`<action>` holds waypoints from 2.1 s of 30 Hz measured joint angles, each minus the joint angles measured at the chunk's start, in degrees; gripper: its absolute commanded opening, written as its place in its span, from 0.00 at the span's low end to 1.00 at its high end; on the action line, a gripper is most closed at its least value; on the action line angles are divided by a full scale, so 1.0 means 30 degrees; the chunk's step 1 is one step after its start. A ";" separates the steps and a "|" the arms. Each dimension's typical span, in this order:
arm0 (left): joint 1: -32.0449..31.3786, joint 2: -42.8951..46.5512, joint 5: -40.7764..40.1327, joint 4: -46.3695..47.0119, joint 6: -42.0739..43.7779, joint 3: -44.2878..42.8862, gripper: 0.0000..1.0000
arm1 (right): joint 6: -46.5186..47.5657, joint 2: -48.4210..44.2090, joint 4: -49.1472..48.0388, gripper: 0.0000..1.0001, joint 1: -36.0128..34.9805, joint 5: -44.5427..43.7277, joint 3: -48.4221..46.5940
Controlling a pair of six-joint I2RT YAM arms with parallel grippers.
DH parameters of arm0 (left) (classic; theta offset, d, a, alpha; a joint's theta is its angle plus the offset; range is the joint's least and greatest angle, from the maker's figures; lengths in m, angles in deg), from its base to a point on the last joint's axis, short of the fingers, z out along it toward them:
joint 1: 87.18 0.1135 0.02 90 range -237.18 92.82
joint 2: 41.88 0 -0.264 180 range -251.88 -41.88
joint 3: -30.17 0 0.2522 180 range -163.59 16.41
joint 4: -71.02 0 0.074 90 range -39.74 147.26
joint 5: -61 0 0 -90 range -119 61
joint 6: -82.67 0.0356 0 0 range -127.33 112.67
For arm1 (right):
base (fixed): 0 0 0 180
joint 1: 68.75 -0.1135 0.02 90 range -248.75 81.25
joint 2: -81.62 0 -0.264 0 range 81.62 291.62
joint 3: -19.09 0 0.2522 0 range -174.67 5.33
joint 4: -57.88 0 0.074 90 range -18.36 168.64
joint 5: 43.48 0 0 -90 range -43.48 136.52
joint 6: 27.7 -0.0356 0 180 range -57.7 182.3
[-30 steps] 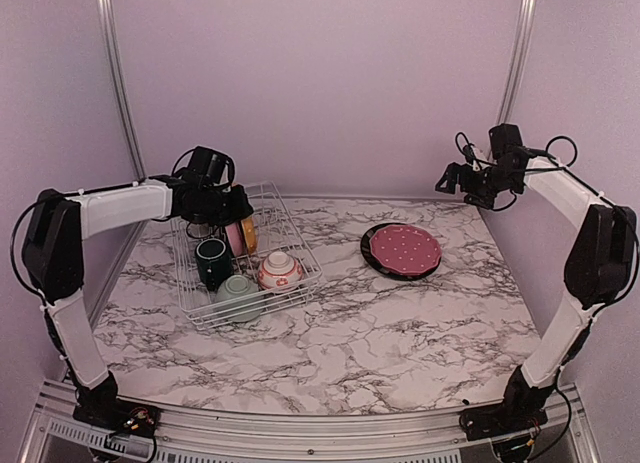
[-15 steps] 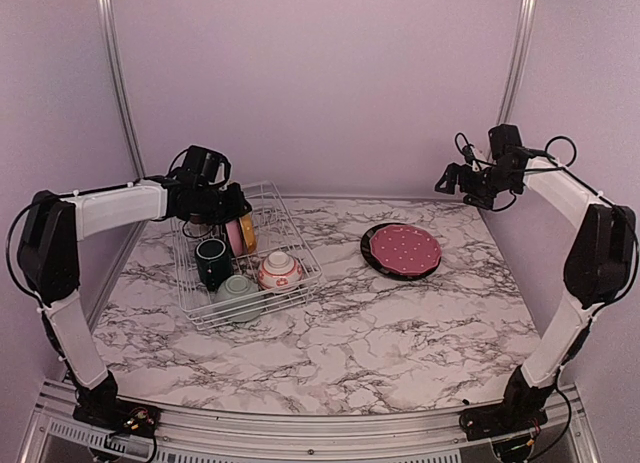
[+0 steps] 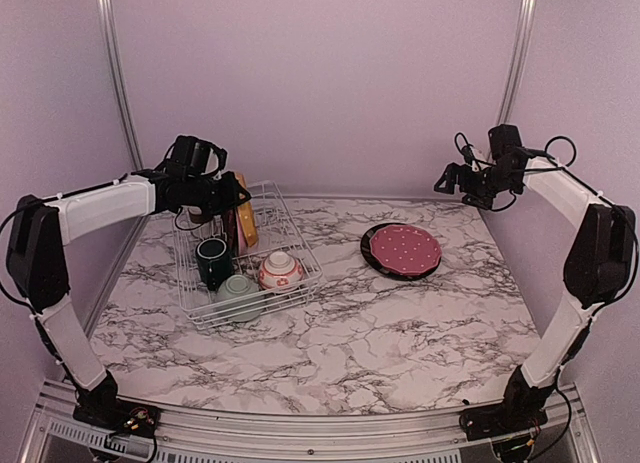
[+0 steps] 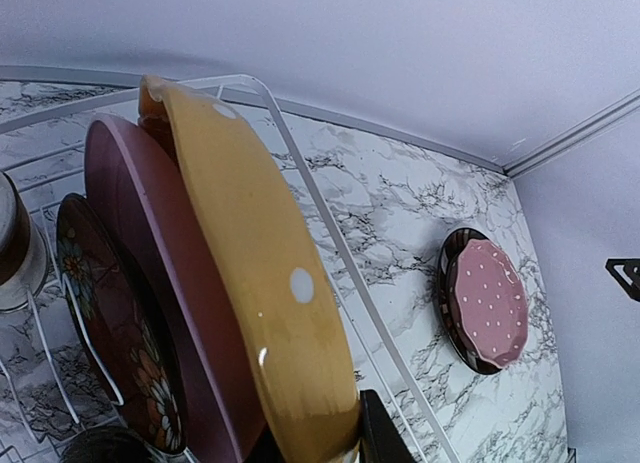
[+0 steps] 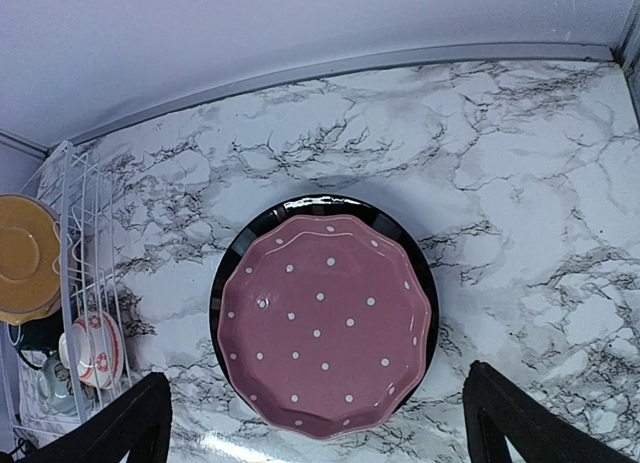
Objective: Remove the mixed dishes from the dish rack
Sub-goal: Grab the plate from the dish rack, then pass from the left arm to the right
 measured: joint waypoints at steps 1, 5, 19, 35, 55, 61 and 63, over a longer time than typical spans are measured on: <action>0.0022 0.0029 0.0087 0.0036 0.0044 0.0000 0.00 | -0.0015 0.0000 0.0000 0.99 0.0007 0.0029 0.0000; 0.0029 0.0029 0.0532 0.0306 0.0080 0.0044 0.00 | -0.0051 0.0000 -0.0007 0.98 0.0007 0.0073 0.0000; -0.0131 0.0095 0.1741 0.1027 0.0627 0.0007 0.00 | -0.0124 0.0000 -0.0066 0.98 0.0007 0.0153 0.0000; 0.0022 0.0546 0.4677 0.5246 -0.1763 0.0051 0.00 | -0.0124 0.0000 -0.0073 0.99 0.0007 0.0175 0.0000; -0.1464 0.1035 0.4707 0.2273 0.3147 -0.2484 0.00 | -0.0838 0.0000 -0.0131 0.98 0.0000 0.0933 0.0000; -0.3410 0.0962 0.3286 -0.0066 0.5909 -0.3687 0.00 | -0.1005 -0.0007 -0.0131 0.98 -0.0109 0.1435 0.0000; -0.3985 0.0882 0.2703 -0.0612 0.6754 -0.3898 0.00 | -0.1064 -0.0007 -0.0124 0.98 -0.0219 0.1661 0.0007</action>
